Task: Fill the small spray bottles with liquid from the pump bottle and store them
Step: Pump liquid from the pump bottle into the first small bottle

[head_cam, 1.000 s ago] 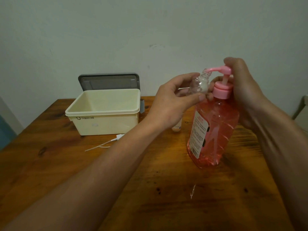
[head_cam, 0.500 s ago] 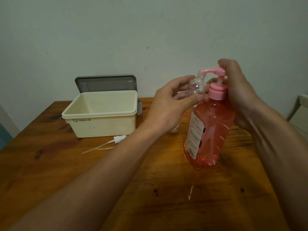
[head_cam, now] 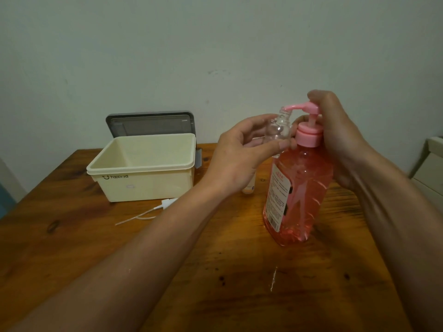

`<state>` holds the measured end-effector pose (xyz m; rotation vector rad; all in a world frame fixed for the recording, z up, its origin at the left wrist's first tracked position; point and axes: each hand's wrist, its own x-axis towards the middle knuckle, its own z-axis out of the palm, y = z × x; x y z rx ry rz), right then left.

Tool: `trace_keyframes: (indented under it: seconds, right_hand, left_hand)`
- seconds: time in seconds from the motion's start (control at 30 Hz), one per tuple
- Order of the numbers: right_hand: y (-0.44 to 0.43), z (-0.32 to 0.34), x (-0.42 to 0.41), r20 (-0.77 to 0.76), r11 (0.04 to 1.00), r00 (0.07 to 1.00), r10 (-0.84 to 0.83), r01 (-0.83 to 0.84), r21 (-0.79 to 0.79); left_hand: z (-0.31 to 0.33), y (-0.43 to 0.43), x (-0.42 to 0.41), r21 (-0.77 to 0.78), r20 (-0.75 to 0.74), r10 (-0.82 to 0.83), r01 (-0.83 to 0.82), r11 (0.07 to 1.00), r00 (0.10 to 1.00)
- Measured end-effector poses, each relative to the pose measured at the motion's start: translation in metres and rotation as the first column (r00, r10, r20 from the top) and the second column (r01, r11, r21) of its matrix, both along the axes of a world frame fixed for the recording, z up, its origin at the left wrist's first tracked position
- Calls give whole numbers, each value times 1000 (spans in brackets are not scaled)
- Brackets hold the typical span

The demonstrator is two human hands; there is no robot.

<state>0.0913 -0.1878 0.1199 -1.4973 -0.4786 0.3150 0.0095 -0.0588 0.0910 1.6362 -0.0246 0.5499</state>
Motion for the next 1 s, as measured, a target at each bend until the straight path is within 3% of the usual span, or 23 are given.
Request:
trace_keyframes:
  seconds: [0.4,1.0]
  right_hand:
    - [0,-1,5,48,1000,999,12,-11,-23]
    - [0,0,-2,0,1000,1000,-2,2,7]
  left_hand:
    - [-4,0,1,31,-22,17,-16,999,1000]
    - [-3,-1,0,-11,7,0,0,1000,1000]
